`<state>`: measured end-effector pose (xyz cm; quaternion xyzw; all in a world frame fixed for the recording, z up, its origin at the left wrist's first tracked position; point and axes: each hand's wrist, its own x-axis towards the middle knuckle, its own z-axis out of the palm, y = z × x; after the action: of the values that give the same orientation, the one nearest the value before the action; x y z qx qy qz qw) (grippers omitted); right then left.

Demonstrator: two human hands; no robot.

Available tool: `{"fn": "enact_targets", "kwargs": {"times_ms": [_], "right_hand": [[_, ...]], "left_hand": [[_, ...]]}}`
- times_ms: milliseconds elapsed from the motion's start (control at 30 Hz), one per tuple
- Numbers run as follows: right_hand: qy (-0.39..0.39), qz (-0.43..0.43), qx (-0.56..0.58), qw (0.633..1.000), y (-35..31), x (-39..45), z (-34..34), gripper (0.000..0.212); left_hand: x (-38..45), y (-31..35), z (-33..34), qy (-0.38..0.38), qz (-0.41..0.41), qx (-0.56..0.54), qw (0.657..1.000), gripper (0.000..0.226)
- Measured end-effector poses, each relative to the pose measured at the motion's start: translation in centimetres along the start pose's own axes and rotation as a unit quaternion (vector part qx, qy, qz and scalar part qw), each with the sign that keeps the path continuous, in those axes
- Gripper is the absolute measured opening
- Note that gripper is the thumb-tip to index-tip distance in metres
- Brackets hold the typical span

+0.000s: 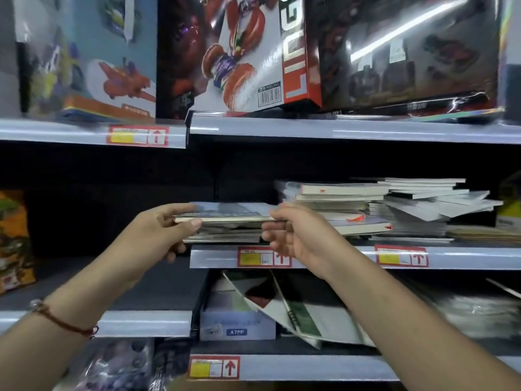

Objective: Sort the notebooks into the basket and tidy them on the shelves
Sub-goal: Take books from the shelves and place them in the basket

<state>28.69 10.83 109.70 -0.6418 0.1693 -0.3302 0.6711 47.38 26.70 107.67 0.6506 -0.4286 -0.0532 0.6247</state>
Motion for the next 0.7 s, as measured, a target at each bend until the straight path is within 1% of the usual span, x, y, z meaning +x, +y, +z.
{"fn": "enact_targets", "kwargs": {"times_ms": [67, 100, 133, 200, 233, 267, 300, 367, 433, 467, 533, 567, 633, 700], "right_hand": [[0.006, -0.012, -0.002, 1.000, 0.4, -0.1, -0.5, 0.034], [0.008, -0.019, -0.009, 1.000, 0.6, -0.3, -0.7, 0.037], [0.012, -0.030, -0.020, 0.999, 1.0, -0.5, -1.0, 0.038], [0.032, -0.068, -0.065, 0.995, 1.9, -1.2, -1.9, 0.038], [0.046, -0.099, -0.101, 0.989, 2.7, -1.7, -2.5, 0.037], [0.059, -0.133, -0.144, 0.979, 3.7, -2.5, -3.3, 0.037], [0.069, -0.164, -0.186, 0.966, 5.0, -3.4, -4.3, 0.035], [0.075, -0.207, -0.278, 0.935, 8.3, -5.8, -6.8, 0.032], [0.058, -0.196, -0.396, 0.895, 12.1, -8.2, -9.6, 0.030], [0.038, -0.166, -0.452, 0.876, 14.2, -9.3, -11.1, 0.031], [-0.003, -0.084, -0.543, 0.836, 18.8, -11.3, -14.3, 0.039], [-0.020, -0.044, -0.571, 0.820, 21.2, -12.4, -16.0, 0.046], [-0.047, 0.040, -0.584, 0.810, 26.0, -14.7, -19.1, 0.058], [-0.072, 0.135, -0.593, 0.791, 30.1, -17.1, -21.9, 0.065]], "left_hand": [[0.2, -0.4, 0.1, -0.005, 0.013, -0.006, 1.000, 0.029], [0.3, -0.7, 0.1, 0.005, 0.019, -0.011, 1.000, 0.029], [0.1, -0.9, 0.2, 0.027, 0.028, -0.018, 0.999, 0.029], [-0.7, -1.6, 0.3, 0.096, 0.045, -0.033, 0.994, 0.023], [-1.4, -2.2, 0.3, 0.118, 0.043, -0.048, 0.991, 0.018], [-2.3, -3.0, 0.4, 0.118, 0.030, -0.065, 0.990, 0.017], [-3.4, -4.3, 0.8, 0.097, 0.009, -0.066, 0.993, 0.020], [-5.8, -7.4, 2.4, -0.005, -0.044, -0.022, 0.999, 0.025], [-8.5, -11.0, 4.9, -0.123, -0.082, 0.044, 0.988, 0.012], [-9.7, -12.9, 6.5, -0.166, -0.091, 0.080, 0.979, 0.013], [-12.2, -16.6, 10.2, -0.255, -0.069, 0.159, 0.951, 0.033], [-13.5, -18.4, 12.3, -0.305, -0.050, 0.205, 0.929, 0.044], [-16.1, -21.7, 16.7, -0.377, -0.012, 0.271, 0.885, 0.068], [-18.8, -24.6, 21.3, -0.429, -0.023, 0.295, 0.854, 0.081]]}}
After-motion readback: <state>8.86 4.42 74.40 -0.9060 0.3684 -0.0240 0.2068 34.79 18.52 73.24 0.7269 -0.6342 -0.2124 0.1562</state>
